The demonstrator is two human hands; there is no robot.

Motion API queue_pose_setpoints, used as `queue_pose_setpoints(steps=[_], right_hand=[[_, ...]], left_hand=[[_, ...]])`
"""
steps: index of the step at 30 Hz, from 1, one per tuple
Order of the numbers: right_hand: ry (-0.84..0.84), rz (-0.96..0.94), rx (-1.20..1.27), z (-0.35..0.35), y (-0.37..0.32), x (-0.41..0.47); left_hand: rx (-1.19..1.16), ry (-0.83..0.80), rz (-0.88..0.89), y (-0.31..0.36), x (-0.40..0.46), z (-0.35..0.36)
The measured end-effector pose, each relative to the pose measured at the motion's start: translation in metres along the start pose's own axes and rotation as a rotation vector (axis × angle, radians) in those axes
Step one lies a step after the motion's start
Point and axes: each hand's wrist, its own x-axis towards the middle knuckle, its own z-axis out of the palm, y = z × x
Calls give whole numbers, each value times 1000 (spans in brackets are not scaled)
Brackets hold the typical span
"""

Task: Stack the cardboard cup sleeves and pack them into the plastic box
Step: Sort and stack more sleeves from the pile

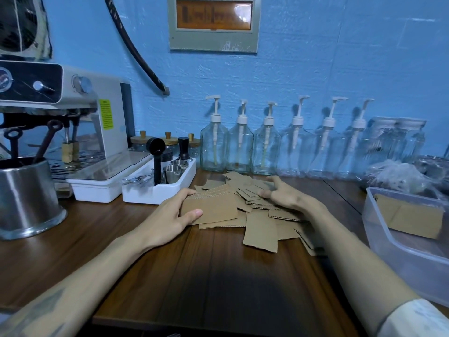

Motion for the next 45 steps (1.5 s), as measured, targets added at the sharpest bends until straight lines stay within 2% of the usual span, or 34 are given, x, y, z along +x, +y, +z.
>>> queue_pose_setpoints(steps=[5, 9, 15, 23, 29, 32, 40, 43, 45], right_hand=[[-12, 32, -54, -2, 1, 0], [-25, 3, 28, -2, 1, -2], [148, -83, -95, 3, -3, -1], [6, -1, -79, 3, 0, 3], [194, -45, -106, 3, -7, -1], [348, -88, 26, -4, -15, -4], [527, -154, 680, -20, -43, -27], [506, -259, 798, -18, -58, -48], [408, -371, 783, -12, -66, -64]], left_hand=[[0, -2, 1, 1, -1, 0], [-5, -9, -6, 0, 0, 0], [-20, -14, -12, -2, 0, 0], [-15, -16, -2, -5, 1, 0], [-6, -12, 6, -8, 2, 1], [-15, -17, 22, -8, 3, 1], [-22, -42, 27, -5, 1, 0], [-25, -53, 6, -4, 1, 1], [-44, -60, -6, -3, 0, 1]])
